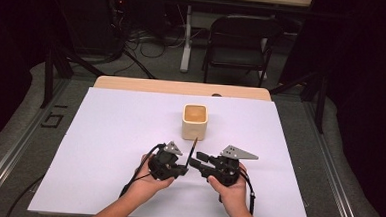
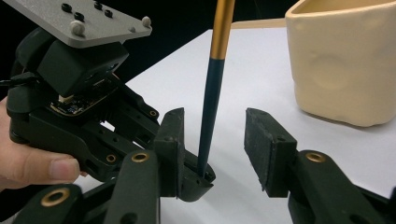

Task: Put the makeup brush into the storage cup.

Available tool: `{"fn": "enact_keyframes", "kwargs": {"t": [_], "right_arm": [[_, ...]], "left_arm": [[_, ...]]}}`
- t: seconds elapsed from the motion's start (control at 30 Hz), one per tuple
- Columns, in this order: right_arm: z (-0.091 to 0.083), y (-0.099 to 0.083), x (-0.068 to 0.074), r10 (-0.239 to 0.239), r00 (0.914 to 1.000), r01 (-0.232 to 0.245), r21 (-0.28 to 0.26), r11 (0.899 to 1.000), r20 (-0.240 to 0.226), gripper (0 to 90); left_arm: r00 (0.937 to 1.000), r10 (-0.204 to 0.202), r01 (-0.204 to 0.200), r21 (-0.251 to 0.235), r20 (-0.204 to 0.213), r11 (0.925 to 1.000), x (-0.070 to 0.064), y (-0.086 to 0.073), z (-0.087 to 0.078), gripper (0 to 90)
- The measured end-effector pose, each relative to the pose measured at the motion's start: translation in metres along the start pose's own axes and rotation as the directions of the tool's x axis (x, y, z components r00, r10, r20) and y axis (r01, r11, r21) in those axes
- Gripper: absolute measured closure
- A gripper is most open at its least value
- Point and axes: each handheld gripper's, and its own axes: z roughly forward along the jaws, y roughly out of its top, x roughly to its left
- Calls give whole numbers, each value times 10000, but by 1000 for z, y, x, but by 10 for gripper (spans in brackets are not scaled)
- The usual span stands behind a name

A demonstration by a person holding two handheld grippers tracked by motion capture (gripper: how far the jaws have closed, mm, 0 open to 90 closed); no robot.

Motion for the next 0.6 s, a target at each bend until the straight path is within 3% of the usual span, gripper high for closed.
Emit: {"fn": "enact_keyframes", "kwargs": {"t": [0.23,0.6], "right_arm": [[-2,1,1,-264,9994,261,127,9996,245,554],[-5,4,0,-335,9992,335,48,9994,212,598]], "left_arm": [[9995,271,-267,220,-189,9994,-1,-2,1,858],[9971,607,-588,434,-450,9973,-4,-3,2,859]]}}
